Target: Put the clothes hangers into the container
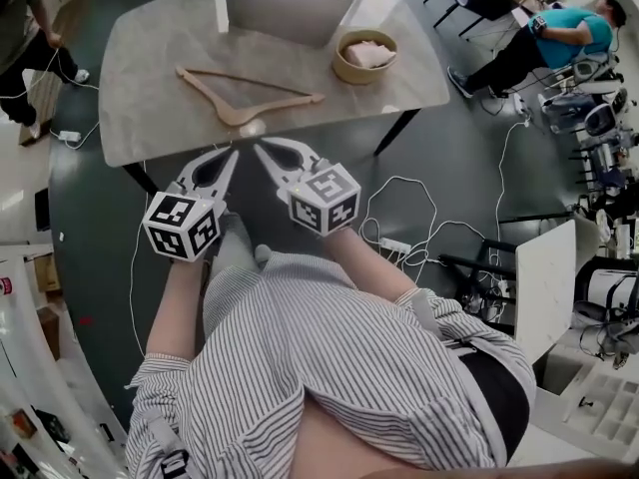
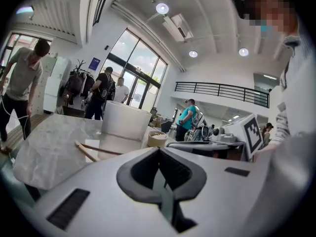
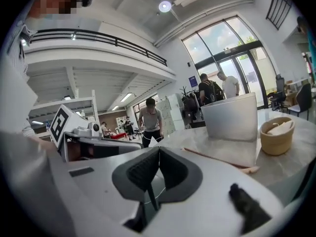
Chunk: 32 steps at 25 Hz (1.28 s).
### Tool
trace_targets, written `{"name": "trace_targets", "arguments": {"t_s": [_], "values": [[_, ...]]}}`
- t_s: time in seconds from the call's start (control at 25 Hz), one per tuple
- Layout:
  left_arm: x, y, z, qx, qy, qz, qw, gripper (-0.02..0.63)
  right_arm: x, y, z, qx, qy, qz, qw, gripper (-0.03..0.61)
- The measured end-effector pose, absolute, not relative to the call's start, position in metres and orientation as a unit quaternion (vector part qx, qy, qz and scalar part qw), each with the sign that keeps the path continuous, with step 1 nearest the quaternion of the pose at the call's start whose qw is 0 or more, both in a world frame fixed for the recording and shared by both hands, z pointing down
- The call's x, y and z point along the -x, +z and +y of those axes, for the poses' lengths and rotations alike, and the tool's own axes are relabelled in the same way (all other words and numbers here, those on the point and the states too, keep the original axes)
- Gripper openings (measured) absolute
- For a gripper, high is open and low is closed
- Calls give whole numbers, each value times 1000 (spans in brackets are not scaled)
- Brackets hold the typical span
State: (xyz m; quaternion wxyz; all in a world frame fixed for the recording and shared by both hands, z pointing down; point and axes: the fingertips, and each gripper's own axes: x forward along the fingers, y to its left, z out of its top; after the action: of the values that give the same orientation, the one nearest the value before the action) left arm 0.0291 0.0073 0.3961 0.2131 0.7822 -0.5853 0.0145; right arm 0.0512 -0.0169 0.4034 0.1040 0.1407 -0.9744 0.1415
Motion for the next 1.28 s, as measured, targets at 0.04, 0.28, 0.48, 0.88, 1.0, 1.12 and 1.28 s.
{"name": "trace_targets", "arguments": {"t_s": [0.04,0.28,0.48,0.88,1.0,1.12,1.28], "values": [[-27,398,4,-784,18,-583,212,11,-50,407,-20,-144,135,-974,109,15],[4,408,-21,-783,14,-581,221,11,-22,410,-49,-165,128,-971,113,15],[45,410,-49,-777,5,-585,230,11,15,409,-78,-172,123,-970,120,15],[134,377,-114,-785,-27,-581,212,11,109,380,-127,-185,87,-972,113,15],[154,380,-129,-787,-19,-583,201,11,130,383,-144,-185,81,-972,116,15],[169,381,-142,-790,-20,-579,200,11,145,382,-160,-189,88,-971,115,15],[185,386,-154,-794,-20,-573,202,11,166,383,-174,-187,92,-971,113,15]]}}
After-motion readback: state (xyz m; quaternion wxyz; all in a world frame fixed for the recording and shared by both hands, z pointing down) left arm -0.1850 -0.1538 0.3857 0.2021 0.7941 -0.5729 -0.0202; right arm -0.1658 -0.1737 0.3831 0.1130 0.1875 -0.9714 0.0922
